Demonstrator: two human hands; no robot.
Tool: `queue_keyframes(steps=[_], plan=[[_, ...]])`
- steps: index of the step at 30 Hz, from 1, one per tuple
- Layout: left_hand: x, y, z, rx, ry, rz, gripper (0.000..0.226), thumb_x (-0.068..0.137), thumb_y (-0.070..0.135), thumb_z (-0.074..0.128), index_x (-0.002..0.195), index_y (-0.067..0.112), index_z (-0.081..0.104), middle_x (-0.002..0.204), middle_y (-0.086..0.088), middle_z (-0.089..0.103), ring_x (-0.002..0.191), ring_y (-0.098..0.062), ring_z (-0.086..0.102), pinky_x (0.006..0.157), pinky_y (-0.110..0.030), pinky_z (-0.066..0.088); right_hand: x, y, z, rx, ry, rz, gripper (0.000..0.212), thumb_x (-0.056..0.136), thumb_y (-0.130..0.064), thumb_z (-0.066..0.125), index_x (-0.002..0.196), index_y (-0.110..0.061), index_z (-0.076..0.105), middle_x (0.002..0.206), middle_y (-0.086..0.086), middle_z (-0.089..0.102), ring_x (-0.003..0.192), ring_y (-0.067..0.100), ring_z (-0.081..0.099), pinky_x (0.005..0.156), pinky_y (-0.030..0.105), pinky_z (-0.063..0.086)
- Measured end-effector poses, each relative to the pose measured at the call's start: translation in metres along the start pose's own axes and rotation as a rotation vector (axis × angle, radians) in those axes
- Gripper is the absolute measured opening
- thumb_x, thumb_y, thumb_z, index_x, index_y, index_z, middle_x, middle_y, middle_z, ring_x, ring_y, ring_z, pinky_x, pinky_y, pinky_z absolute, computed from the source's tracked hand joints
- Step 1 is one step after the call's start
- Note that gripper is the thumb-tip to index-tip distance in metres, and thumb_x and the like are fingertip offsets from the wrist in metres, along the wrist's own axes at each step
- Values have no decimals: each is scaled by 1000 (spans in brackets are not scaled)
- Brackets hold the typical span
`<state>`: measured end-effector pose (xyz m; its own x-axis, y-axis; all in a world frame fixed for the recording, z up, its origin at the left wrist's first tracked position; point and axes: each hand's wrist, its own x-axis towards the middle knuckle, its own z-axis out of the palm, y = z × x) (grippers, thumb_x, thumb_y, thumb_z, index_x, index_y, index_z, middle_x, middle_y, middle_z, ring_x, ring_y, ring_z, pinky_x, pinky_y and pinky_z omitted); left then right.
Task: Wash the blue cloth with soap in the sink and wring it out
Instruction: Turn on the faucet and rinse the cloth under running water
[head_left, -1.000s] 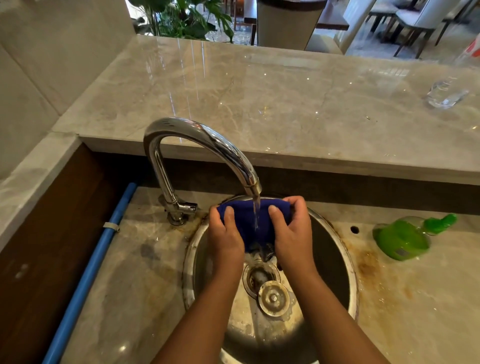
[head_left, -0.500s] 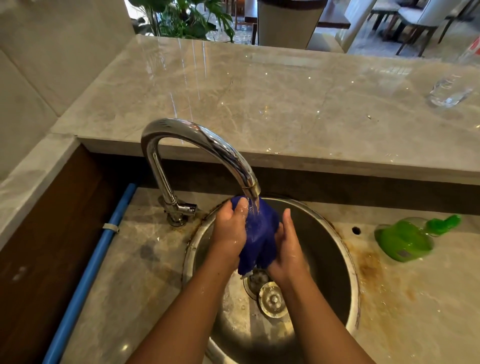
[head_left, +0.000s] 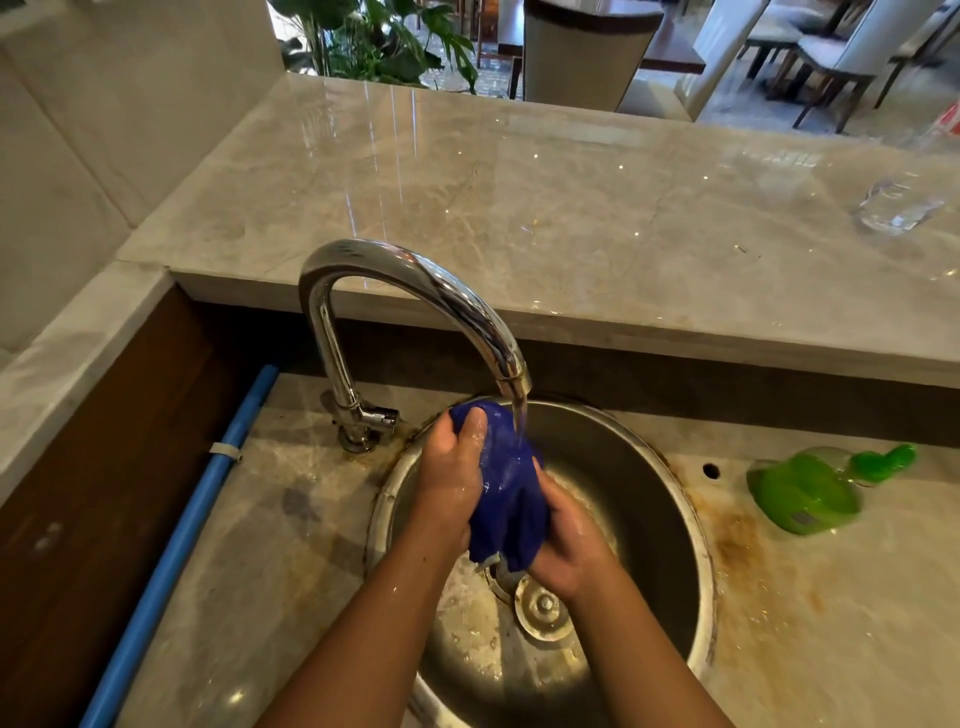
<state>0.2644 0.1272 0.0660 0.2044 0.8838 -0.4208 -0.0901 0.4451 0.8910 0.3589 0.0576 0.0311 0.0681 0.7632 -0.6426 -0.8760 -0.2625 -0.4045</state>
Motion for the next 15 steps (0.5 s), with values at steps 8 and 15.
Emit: queue_keyframes(steps=[8,15], plan=[[2,-12,-17,-22,29,-157,13,95,27,64,106,20,64,103,-11,75,92,-30,74,88,-56,58,-4,-22,14,-937,228,-870,19,103,-22,50,97,-19,68,82,1,69,74,10,64,70,29,53],[-5,-21,-29,-293,-324,-572,46,87,19,68,131,5,60,125,-19,69,119,-36,63,104,-51,48,-6,-23,21,-1110,218,-1000,16,103,-22,49,96,-15,62,83,-3,63,75,10,59,67,25,47]])
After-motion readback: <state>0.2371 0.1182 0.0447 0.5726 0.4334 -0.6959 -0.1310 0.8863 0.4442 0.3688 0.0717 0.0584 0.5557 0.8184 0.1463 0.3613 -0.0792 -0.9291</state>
